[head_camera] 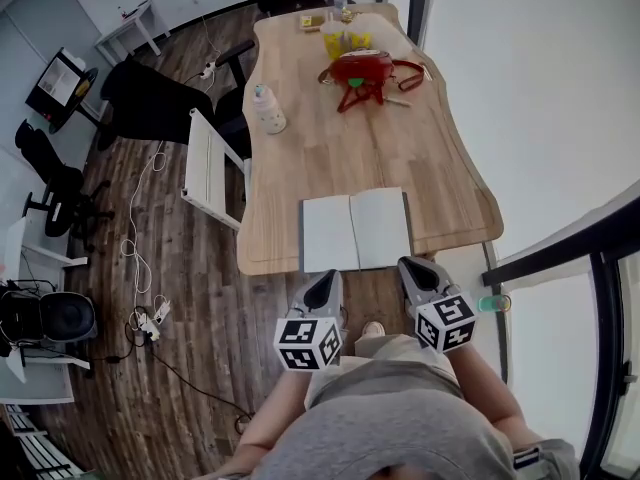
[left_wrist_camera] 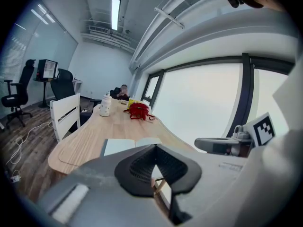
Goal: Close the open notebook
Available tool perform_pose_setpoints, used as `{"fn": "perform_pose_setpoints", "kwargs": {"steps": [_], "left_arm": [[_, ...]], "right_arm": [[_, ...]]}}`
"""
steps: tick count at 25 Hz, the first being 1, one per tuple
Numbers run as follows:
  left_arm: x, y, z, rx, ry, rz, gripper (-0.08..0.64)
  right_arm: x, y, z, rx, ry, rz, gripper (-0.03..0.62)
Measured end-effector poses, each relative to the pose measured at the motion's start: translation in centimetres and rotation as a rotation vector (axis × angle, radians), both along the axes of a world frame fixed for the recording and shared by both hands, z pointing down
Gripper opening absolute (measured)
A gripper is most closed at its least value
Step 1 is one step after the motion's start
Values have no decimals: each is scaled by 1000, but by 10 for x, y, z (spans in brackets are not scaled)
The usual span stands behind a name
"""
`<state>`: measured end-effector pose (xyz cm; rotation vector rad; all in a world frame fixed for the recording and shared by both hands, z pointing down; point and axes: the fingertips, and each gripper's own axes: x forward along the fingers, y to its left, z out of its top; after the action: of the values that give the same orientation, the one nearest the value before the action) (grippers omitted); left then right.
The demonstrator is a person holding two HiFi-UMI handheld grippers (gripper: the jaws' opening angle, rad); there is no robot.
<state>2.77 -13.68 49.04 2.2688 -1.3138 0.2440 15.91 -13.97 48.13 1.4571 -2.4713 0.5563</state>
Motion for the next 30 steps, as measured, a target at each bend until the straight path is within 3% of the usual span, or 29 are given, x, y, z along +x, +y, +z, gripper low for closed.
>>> {"fn": "perform_pose_setpoints", "kwargs": {"steps": [9, 23, 25, 30], "left_arm": [[8, -14, 14, -31, -9, -59, 3], [11, -17, 36, -101, -49, -78, 3], [11, -16, 39, -113, -53, -77, 3], [17, -12, 45, -132, -56, -52, 3]], "right_arm": [[23, -24, 45, -68, 32, -2, 2], [48, -40, 116, -215, 78, 30, 3], [49, -40, 125, -236, 79, 23, 48], [53, -37, 146, -288, 81, 29, 81]]}}
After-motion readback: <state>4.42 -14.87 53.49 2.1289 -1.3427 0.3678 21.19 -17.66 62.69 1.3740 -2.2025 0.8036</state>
